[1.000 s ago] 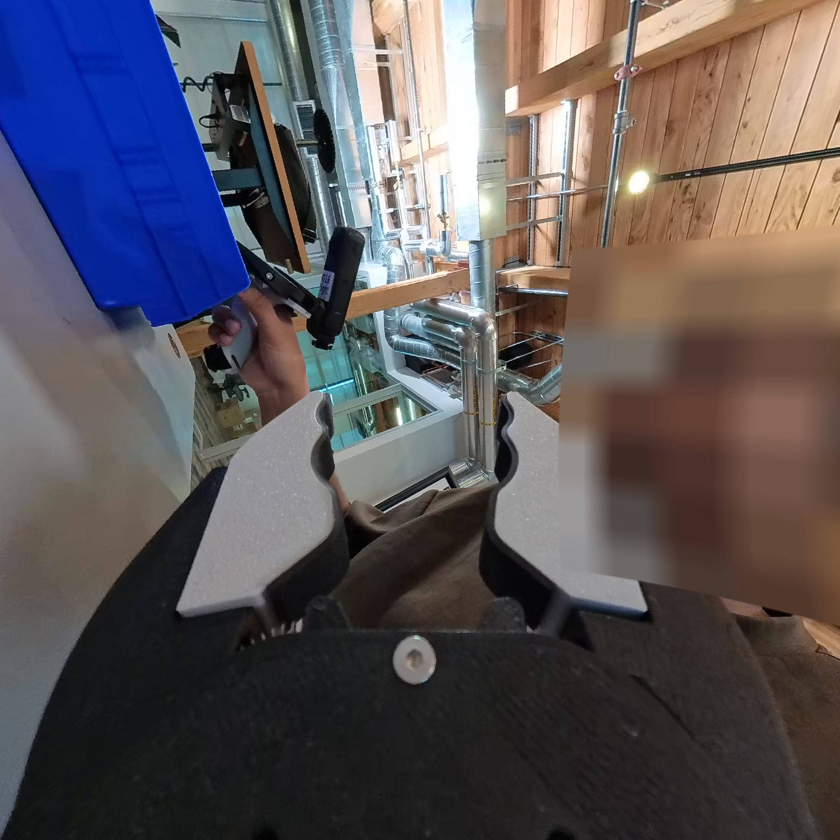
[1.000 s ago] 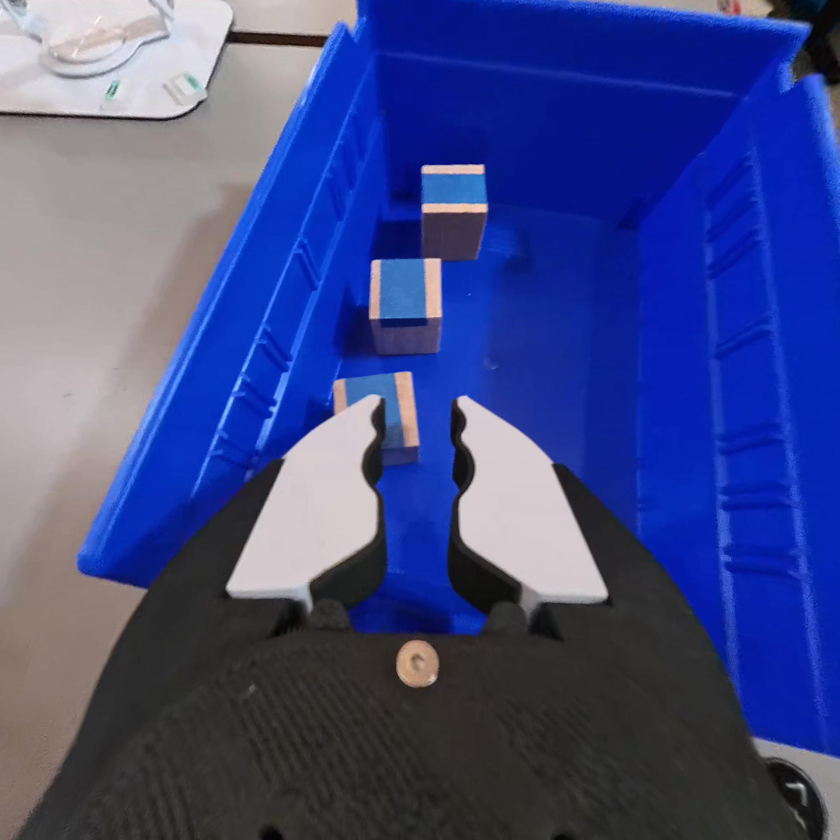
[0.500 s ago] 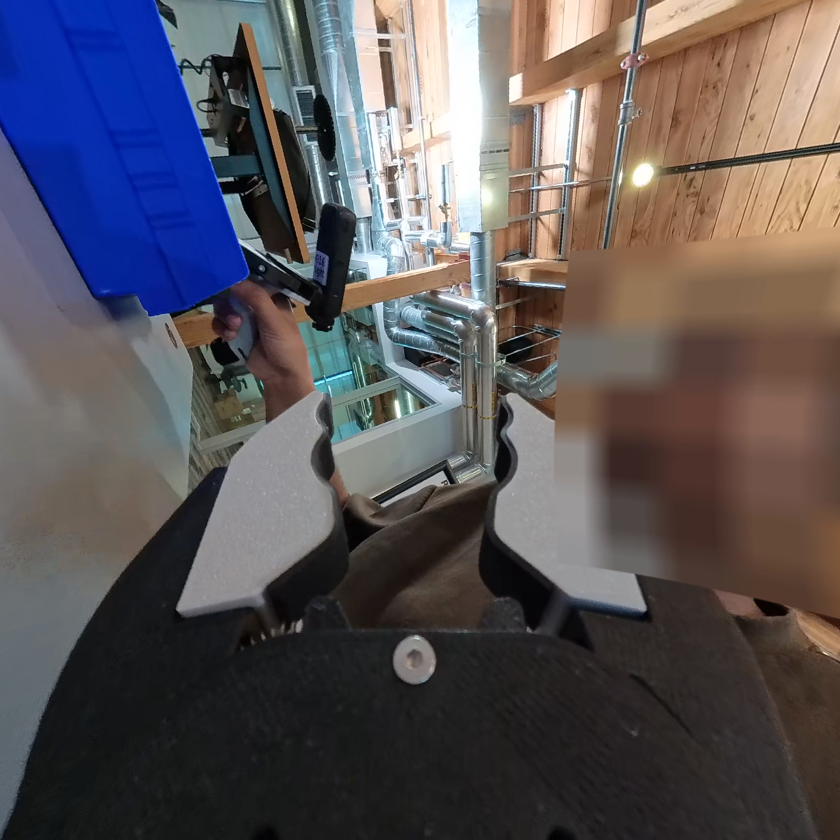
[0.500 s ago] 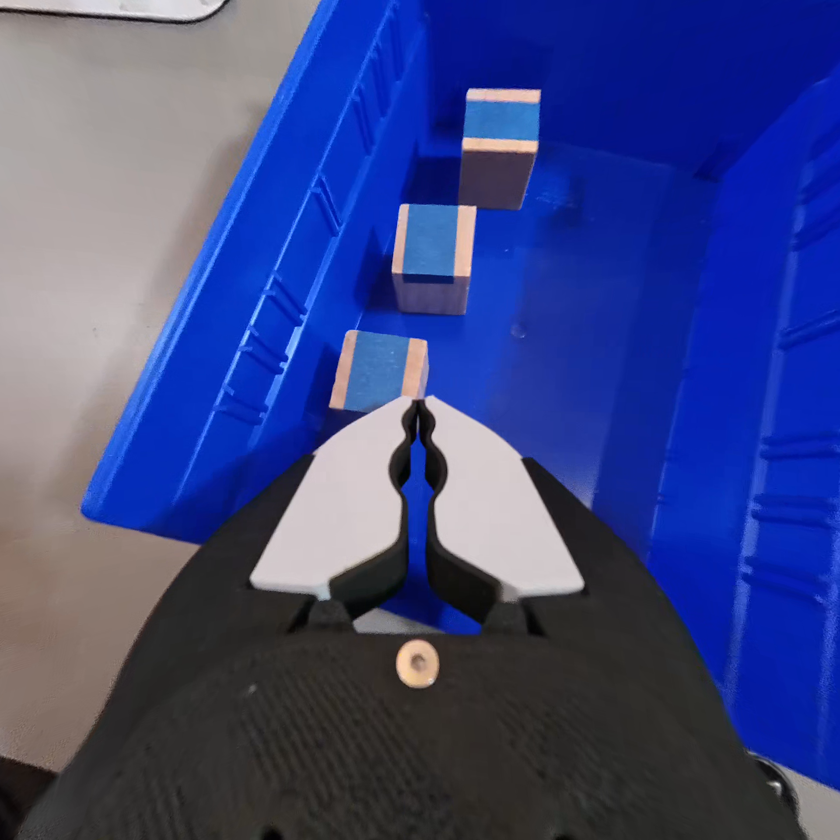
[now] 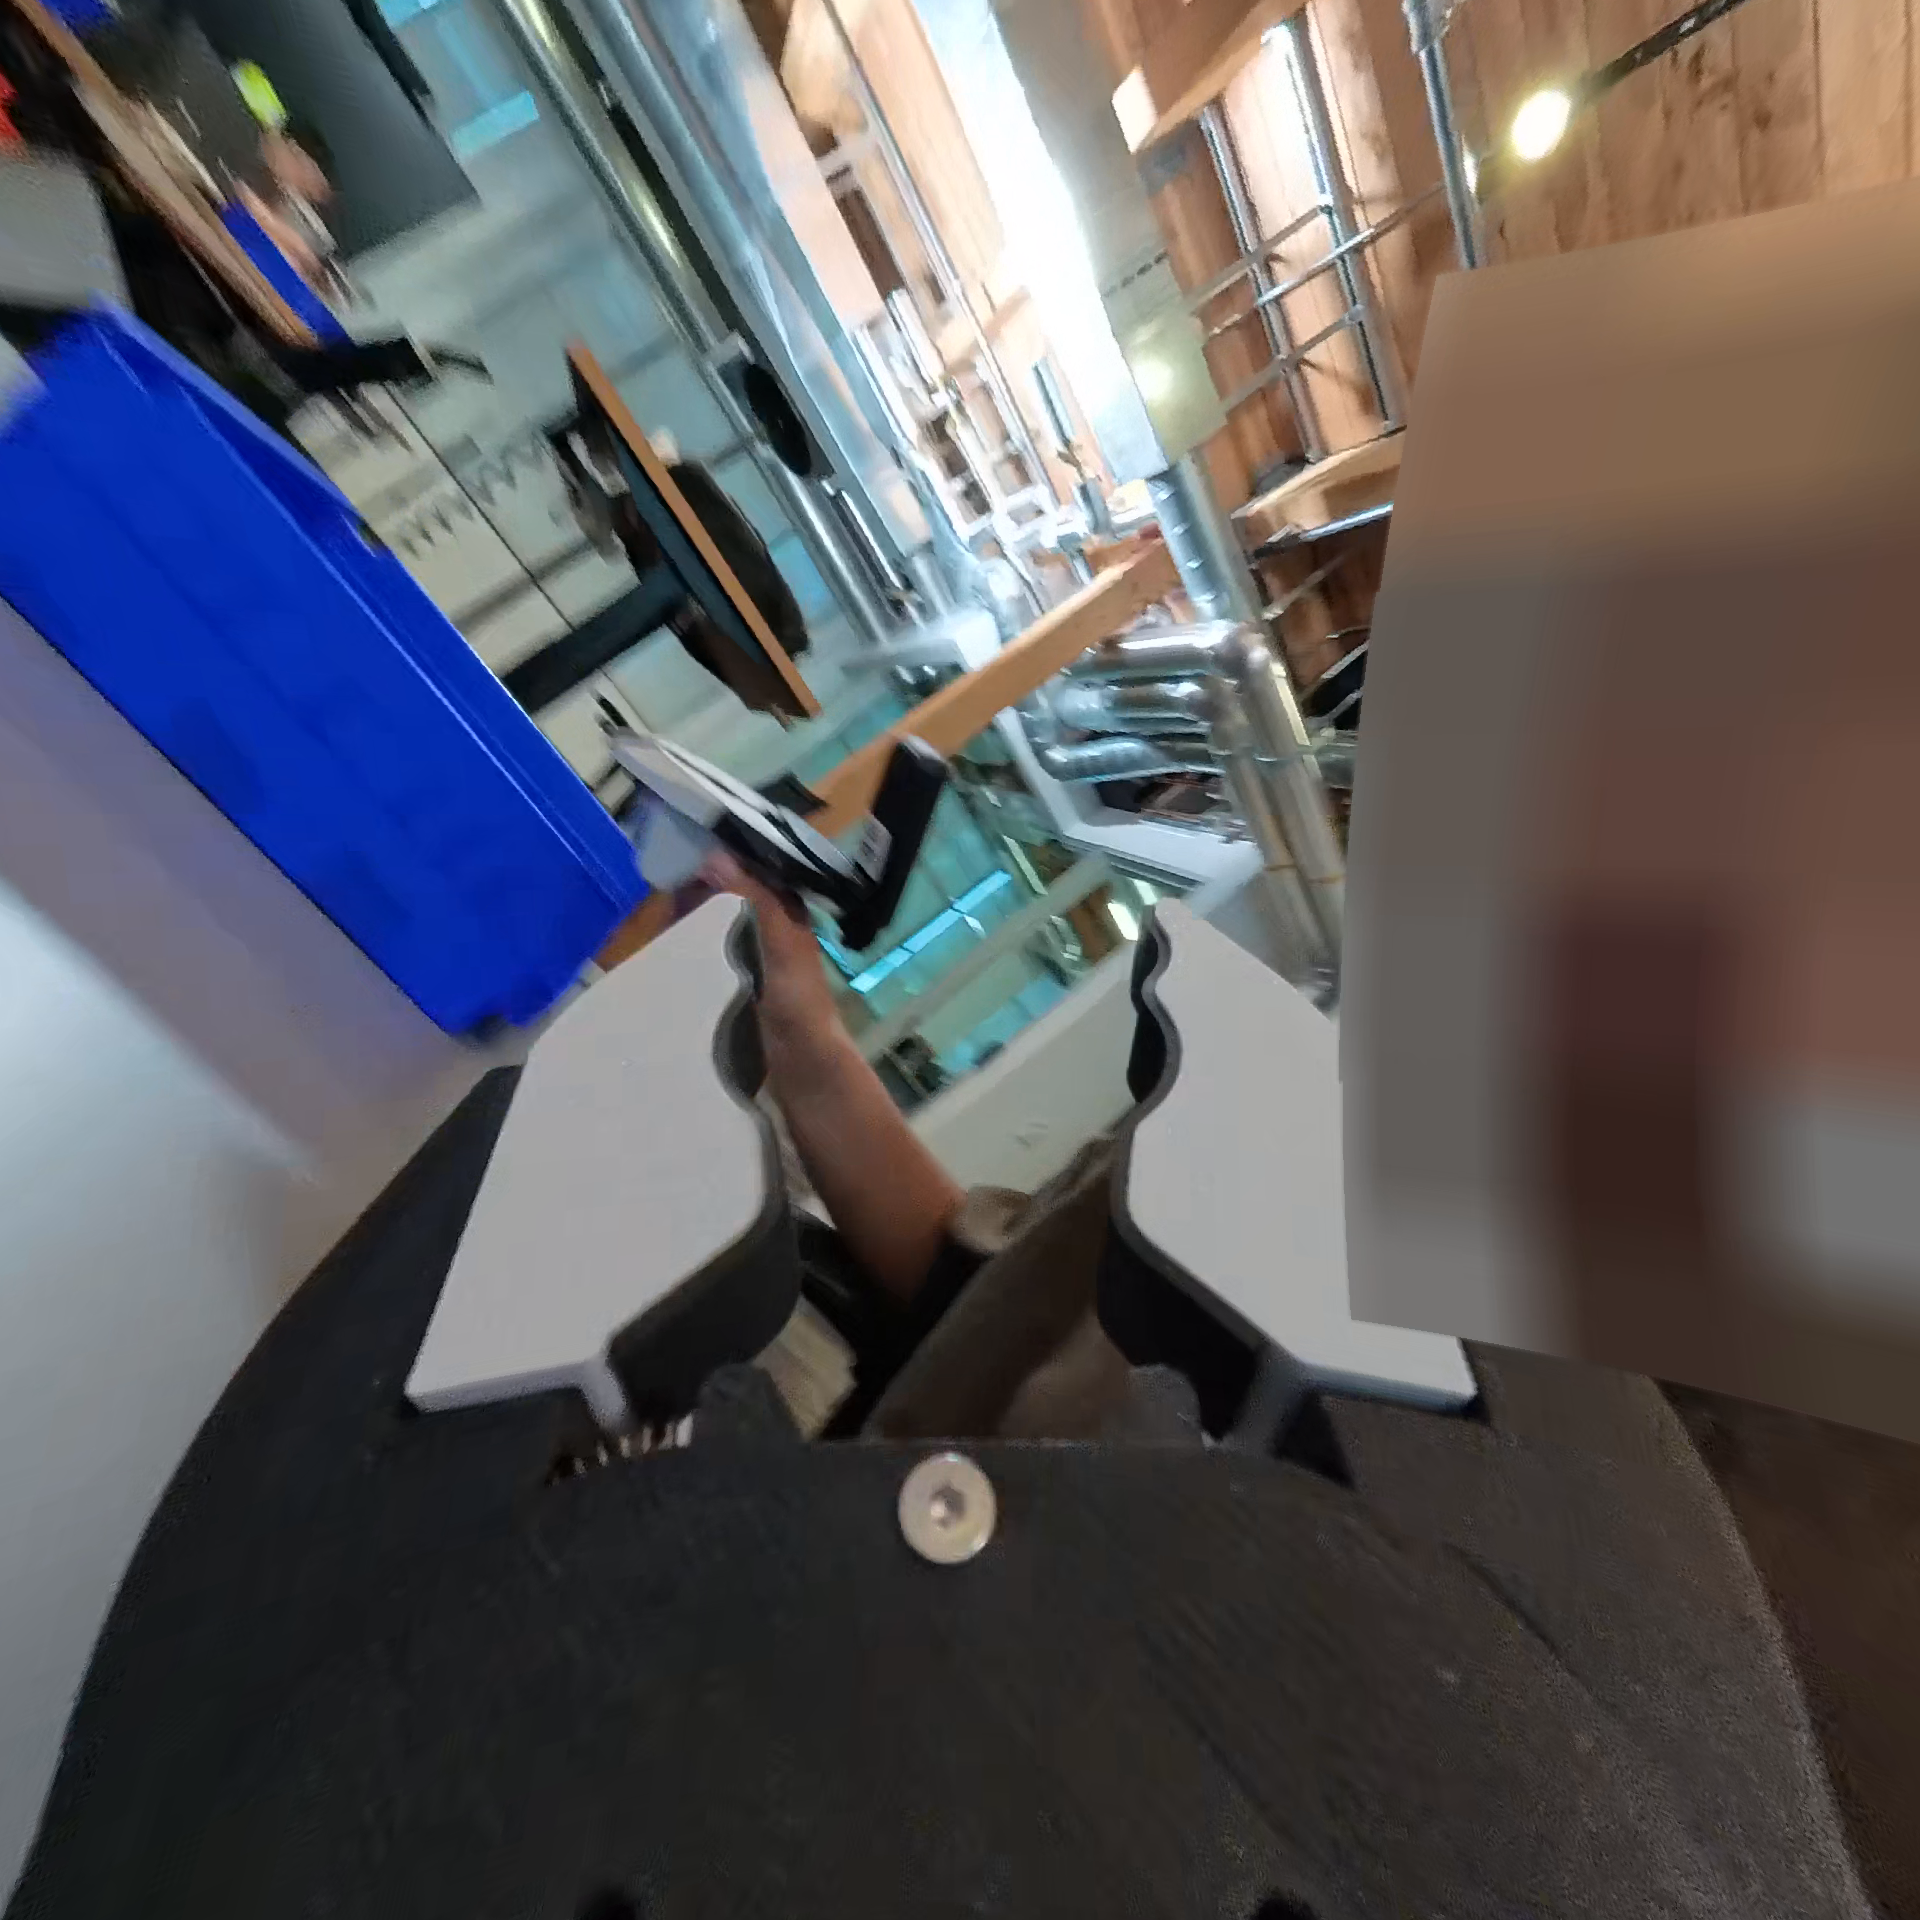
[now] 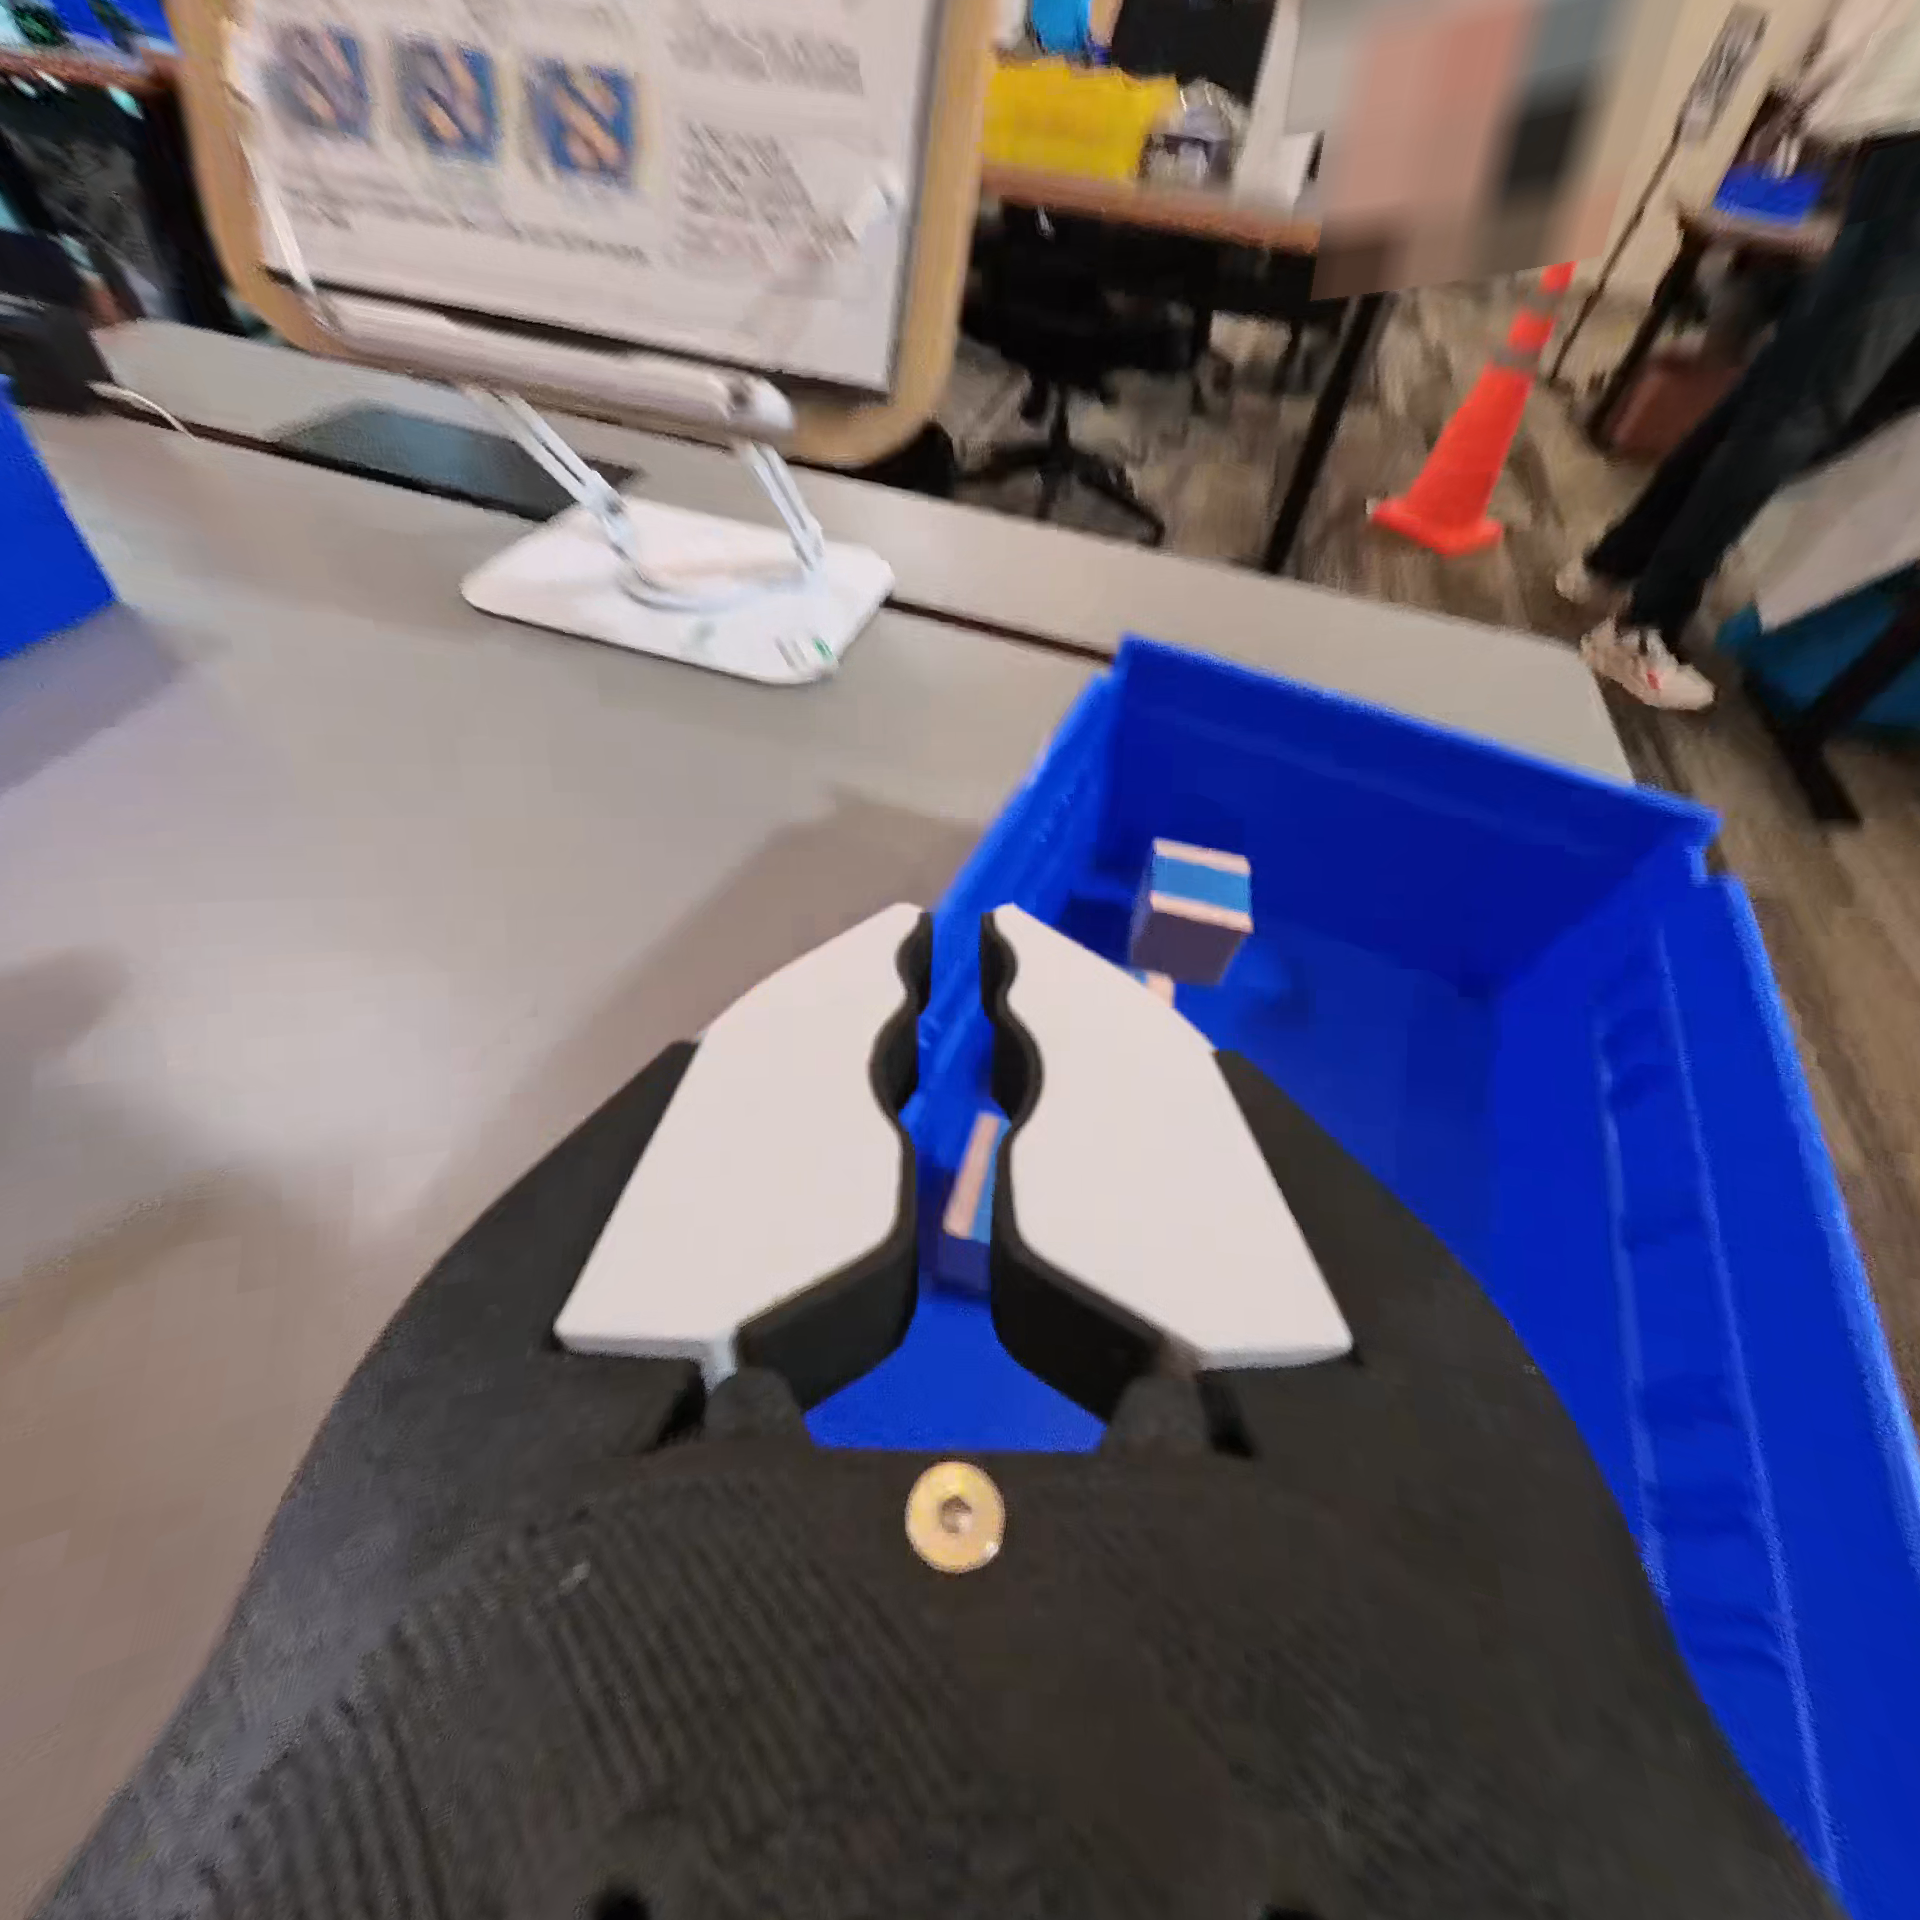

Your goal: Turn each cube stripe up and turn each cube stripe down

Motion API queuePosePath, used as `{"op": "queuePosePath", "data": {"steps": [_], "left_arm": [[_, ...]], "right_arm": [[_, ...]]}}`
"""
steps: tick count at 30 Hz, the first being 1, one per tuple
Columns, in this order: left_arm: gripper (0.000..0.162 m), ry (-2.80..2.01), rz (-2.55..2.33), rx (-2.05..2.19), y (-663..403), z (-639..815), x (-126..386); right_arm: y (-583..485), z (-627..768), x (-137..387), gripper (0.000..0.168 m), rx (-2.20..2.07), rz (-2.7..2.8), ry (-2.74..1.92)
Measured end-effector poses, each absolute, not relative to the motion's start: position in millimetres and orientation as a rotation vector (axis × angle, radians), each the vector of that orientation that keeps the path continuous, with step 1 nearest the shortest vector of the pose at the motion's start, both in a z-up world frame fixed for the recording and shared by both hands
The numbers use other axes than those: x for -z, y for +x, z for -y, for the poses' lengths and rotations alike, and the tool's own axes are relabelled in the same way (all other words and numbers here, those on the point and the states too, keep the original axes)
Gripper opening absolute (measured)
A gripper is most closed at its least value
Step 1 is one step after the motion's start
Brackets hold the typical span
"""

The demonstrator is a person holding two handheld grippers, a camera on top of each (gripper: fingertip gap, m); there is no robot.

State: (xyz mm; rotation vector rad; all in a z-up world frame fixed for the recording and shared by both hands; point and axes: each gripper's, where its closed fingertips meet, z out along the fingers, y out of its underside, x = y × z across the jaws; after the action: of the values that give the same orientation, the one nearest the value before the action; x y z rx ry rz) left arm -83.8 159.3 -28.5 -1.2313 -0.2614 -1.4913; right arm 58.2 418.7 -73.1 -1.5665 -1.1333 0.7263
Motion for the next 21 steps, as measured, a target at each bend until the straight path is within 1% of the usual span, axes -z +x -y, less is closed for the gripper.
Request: {"op": "queuePosePath", "data": {"steps": [4, 7, 9, 11, 12, 15, 18, 21], "left_arm": [[0.064, -1.265, 0.258, 1.120, -157.6, -129.0, -3.7], [0.061, -1.384, 0.424, 0.763, -229.0, -99.2, -6.3], [0.063, -1.565, 0.609, 0.587, -273.4, -72.7, 18.2], [0.073, -1.822, 0.756, 0.483, -298.1, -38.7, 58.1], [0.074, -1.947, 0.812, 0.396, -308.3, -19.5, 78.8], [0.074, -2.243, 0.963, 0.001, -338.1, 36.6, 129.7], [0.074, -2.479, 0.987, -0.188, -338.3, 60.4, 163.9], [0.076, -2.665, 0.967, -0.363, -340.2, 68.8, 188.7]], "right_arm": [[37.5, -375.6, 54.2, 0.007, -0.890, 1.185, -1.413], [27.0, -354.0, 53.3, 0.006, -0.981, 1.204, -1.359], [21.8, -344.1, 54.0, 0.005, -1.006, 1.224, -1.338], [17.3, -335.6, 53.7, 0.005, -1.031, 1.239, -1.319], [15.3, -332.3, 54.0, 0.005, -1.040, 1.246, -1.315], [8.8, -327.4, 61.7, 0.006, -1.042, 1.282, -1.325], [3.7, -327.5, 74.8, 0.006, -1.038, 1.303, -1.361], [2.5, -324.6, 75.6, 0.007, -1.079, 1.300, -1.373]]}}
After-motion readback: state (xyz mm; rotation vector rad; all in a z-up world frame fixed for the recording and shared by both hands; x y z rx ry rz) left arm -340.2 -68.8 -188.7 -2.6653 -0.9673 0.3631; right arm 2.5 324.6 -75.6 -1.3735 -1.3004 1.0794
